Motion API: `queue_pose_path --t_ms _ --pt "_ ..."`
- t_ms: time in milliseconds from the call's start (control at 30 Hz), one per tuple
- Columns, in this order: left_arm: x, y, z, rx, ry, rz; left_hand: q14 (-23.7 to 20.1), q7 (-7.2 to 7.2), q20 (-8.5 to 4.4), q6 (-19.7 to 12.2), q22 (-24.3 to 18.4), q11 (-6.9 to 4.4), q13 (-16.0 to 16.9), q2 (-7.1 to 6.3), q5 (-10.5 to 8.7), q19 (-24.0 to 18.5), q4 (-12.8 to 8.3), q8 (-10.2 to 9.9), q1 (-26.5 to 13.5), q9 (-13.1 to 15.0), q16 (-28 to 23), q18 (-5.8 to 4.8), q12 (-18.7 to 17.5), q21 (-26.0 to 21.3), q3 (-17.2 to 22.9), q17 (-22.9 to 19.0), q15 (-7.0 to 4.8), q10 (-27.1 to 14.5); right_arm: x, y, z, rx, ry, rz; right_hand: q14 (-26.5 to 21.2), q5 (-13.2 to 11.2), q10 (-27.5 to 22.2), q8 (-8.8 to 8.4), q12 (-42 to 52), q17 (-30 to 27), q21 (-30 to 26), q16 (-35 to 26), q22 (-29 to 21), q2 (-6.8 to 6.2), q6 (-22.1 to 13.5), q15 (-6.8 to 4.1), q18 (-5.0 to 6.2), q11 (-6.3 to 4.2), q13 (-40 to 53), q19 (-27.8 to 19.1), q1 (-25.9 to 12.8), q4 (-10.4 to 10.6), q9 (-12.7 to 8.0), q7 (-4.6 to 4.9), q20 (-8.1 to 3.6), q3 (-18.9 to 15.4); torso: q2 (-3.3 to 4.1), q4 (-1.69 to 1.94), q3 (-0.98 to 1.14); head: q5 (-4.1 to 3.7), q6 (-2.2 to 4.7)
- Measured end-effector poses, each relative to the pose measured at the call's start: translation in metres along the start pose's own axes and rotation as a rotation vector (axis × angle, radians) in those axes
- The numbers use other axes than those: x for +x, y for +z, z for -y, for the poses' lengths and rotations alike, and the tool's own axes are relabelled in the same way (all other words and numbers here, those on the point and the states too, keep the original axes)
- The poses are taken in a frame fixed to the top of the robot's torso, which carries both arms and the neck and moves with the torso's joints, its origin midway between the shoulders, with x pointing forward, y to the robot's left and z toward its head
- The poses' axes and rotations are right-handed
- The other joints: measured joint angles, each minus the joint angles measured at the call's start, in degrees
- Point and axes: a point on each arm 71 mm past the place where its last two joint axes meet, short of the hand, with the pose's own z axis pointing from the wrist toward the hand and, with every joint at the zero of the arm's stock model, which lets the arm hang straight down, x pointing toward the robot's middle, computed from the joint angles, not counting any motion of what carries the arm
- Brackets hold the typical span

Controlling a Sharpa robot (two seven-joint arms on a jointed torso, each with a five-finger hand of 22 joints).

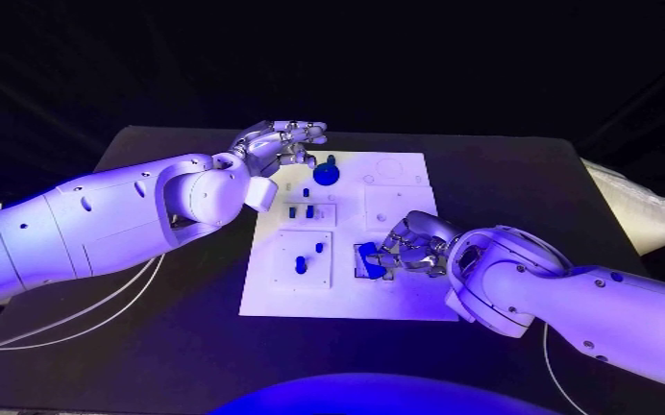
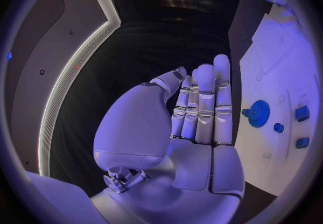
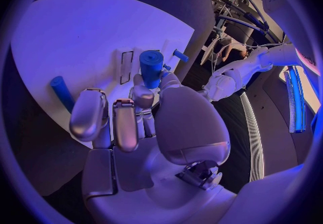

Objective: Assemble the parts on the task board

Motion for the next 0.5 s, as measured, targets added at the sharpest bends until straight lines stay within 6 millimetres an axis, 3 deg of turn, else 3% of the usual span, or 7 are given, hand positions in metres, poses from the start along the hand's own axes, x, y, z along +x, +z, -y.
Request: queue_pose_path --t_ms 67,167,367,500 --pt "0.0002 0.0001 0.0000 0.000 0.000 -0.001 0.00 0.00 0.00 0.00 0.00 0.00 0.00 0.00 0.00 0.00 0.00 0.00 0.00 0.00 0.00 0.00 0.00 0.00 0.00 0.00 0.00 0.00 0.0000 0.0011 0.0002 0.002 -0.003 0.000 0.00 -0.03 -0.24 0.00 -0.63 0.06 0.00 0.00 0.00 0.30 0.00 0.00 0.00 0.19 -0.45 0.00 -0.32 0.20 0.21 0.00 0.00 -0.20 0.00 0.02 0.00 0.02 -0.03" --pt "0.0004 0.0001 -0.0001 0.000 0.000 -0.001 0.00 0.00 0.00 0.00 0.00 0.00 0.00 0.00 0.00 0.00 0.00 0.00 0.00 0.00 0.00 0.00 0.00 0.00 0.00 0.00 0.00 0.00 -0.0004 0.0021 0.0008 0.004 -0.008 0.003 0.00 -2.02 -1.06 0.15 -1.83 0.14 0.00 0.23 -0.03 0.35 0.00 0.00 0.00 0.01 -1.36 0.00 -1.61 0.23 0.58 -0.01 0.00 -1.45 0.00 0.02 0.01 0.08 -0.10" --pt "0.0004 0.0001 -0.0001 -0.001 0.000 -0.001 0.00 0.00 0.00 0.00 0.00 0.00 0.00 0.00 0.00 0.00 0.00 0.00 0.00 0.00 0.00 -0.01 0.00 0.00 0.00 0.00 0.00 0.00 -0.0013 0.0027 0.0013 0.003 -0.023 0.014 0.00 -13.94 -2.71 0.36 -5.38 -0.25 0.00 0.23 -0.32 0.17 -0.76 0.00 0.00 0.40 -4.18 0.00 -7.46 0.30 1.50 0.03 0.00 -6.30 -0.01 0.02 0.05 0.14 -0.20" --pt "0.0006 0.0002 -0.0002 -0.001 0.000 -0.002 0.00 0.00 0.00 0.00 0.00 0.00 -0.01 0.00 0.00 0.00 0.00 0.00 0.00 0.00 0.00 -0.01 0.00 0.00 0.00 0.00 0.00 0.00 -0.0024 0.0026 0.0014 -0.001 -0.036 0.026 0.00 -16.45 -3.42 0.35 -6.73 -0.30 0.00 0.23 -0.53 0.03 -1.10 0.00 -0.01 0.49 -5.31 -0.17 -9.30 0.44 1.89 0.25 -0.17 -8.00 -0.02 -0.01 0.05 0.09 -0.21"
